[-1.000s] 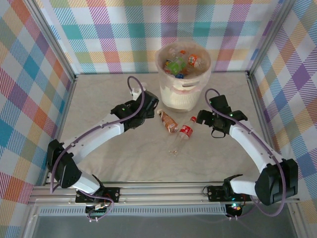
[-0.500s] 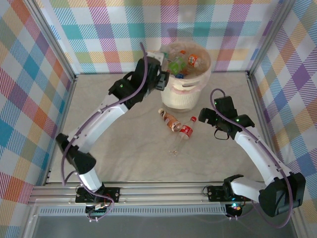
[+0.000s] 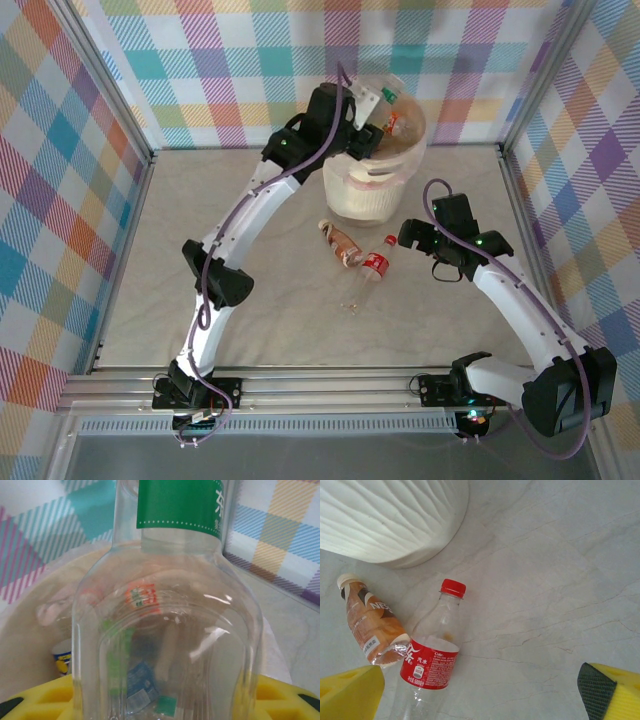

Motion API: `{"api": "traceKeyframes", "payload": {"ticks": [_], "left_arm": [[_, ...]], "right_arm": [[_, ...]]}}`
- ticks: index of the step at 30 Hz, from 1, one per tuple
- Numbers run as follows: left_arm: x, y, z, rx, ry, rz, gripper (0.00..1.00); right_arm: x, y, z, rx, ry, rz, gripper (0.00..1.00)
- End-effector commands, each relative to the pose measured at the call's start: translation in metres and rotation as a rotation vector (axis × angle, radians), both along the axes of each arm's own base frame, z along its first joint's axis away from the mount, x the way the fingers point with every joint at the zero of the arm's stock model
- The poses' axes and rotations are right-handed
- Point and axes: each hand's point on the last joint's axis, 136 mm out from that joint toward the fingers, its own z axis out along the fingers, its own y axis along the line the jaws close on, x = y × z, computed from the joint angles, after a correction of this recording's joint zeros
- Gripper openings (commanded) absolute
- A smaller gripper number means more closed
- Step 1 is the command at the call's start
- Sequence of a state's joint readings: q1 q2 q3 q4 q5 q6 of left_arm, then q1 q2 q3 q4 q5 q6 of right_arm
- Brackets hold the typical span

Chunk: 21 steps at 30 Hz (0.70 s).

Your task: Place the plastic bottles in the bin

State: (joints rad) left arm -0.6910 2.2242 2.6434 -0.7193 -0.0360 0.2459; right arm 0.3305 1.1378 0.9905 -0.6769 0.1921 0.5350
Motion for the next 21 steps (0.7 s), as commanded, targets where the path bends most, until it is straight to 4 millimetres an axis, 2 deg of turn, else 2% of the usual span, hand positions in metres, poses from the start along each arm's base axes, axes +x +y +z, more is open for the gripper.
{"api": "traceKeyframes", "payload": {"ticks": [1,8,13,14,21], "left_arm": [[0.003,-0.015,0.024,-0.046,-0.106,-0.094,0.35],[0.018,-0.029,-0.003,-0.028,-0.100,-0.121,0.38],[0.018,-0.036,-0.018,-0.028,-0.065,-0.160,0.50],[0.018,-0.038,-0.020,-0.026,-0.062,-0.163,0.56],[0.019,-0.038,-0.018,-0.038,-0.065,-0.161,0.77]], "right_arm": [[0.005,0.009,0.016,0.046,-0.050,0.025,1.00],[0.001,0.011,0.015,0.061,-0.040,0.030,1.00],[-0.001,0.007,0.019,0.051,-0.052,0.016,1.00],[-0.001,0.006,0.020,0.052,-0.056,0.015,1.00],[-0.002,0.004,0.022,0.045,-0.063,0.008,1.00]]}}
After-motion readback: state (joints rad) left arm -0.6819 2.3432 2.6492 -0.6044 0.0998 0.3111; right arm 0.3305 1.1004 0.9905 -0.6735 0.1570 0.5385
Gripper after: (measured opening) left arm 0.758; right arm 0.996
